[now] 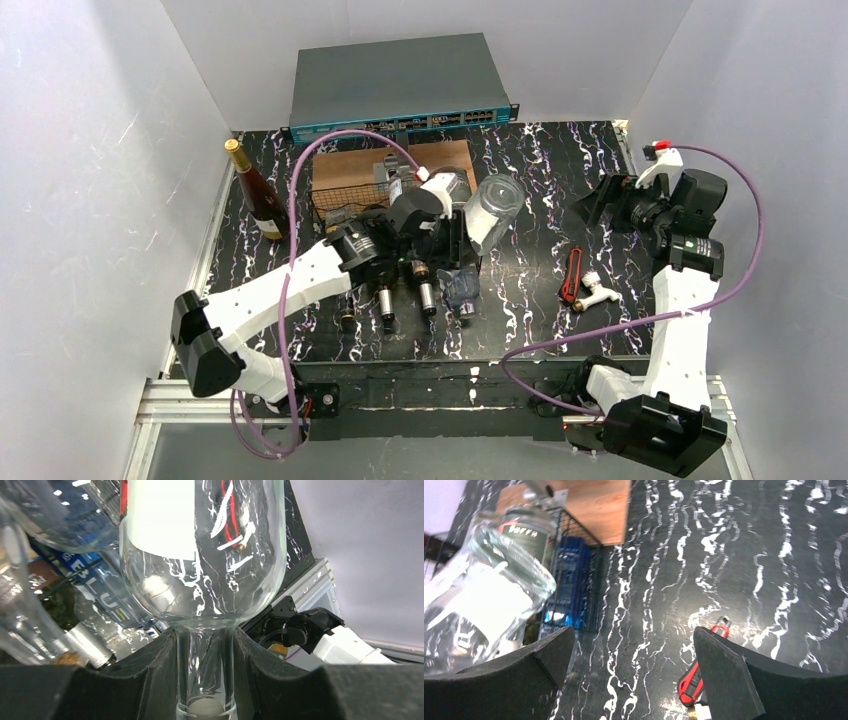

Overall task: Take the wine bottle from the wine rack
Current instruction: Pick up the wine bottle from the wine rack, then place the wine bottle at the center of the board, then move the wine bottle to the center of the board.

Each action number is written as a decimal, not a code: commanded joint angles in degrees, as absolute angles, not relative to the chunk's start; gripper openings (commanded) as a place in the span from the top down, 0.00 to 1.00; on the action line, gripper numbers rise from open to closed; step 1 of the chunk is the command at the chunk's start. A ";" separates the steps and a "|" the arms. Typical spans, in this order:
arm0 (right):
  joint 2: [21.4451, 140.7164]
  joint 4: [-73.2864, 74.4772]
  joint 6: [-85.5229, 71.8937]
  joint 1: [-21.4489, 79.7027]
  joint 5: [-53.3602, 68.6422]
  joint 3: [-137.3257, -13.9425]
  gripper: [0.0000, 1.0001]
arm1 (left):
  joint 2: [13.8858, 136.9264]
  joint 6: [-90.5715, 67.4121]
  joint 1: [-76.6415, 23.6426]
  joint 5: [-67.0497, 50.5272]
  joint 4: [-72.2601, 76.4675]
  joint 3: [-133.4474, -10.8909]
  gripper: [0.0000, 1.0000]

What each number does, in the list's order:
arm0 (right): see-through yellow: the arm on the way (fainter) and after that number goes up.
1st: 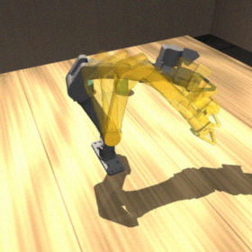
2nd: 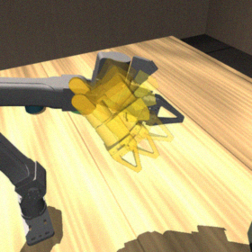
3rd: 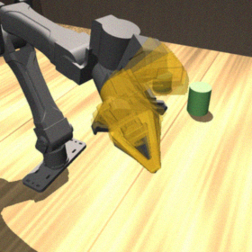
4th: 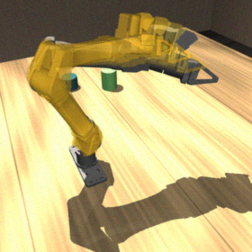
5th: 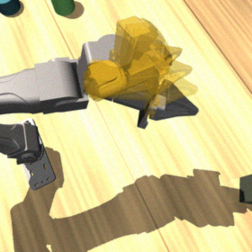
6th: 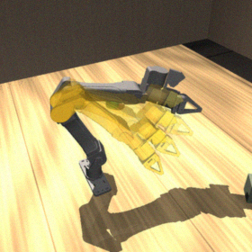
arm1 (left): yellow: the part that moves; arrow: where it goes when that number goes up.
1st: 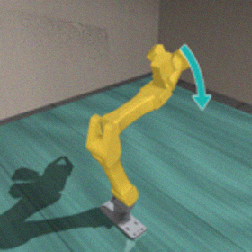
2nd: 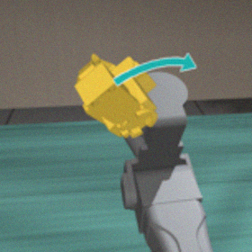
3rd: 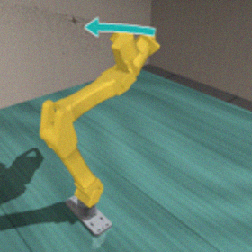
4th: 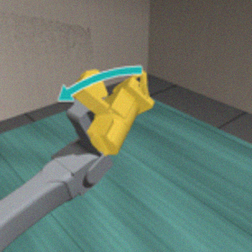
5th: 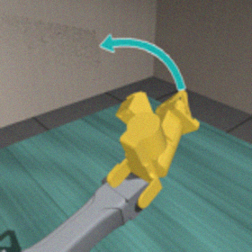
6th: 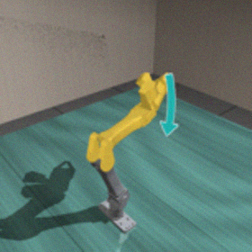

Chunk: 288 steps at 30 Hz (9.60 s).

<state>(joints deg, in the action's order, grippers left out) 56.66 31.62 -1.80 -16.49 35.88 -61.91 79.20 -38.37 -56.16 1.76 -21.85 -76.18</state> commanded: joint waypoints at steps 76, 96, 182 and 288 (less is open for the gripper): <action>58.04 19.87 -53.92 -17.58 49.75 -29.05 0.02 | 109.72 -77.07 -61.26 -8.09 -16.87 -101.07 0.83; 58.62 19.25 -53.51 -17.60 49.25 -28.66 0.02 | 110.26 -77.61 -61.30 -8.79 -16.63 -101.19 0.57; 65.11 34.35 24.12 -8.91 42.48 -69.41 0.00 | 51.96 -29.31 -56.27 19.03 -30.48 -59.59 0.01; 89.83 8.38 2.20 4.22 15.58 -87.80 0.02 | 49.04 -43.56 -56.34 20.30 -25.80 -53.71 0.01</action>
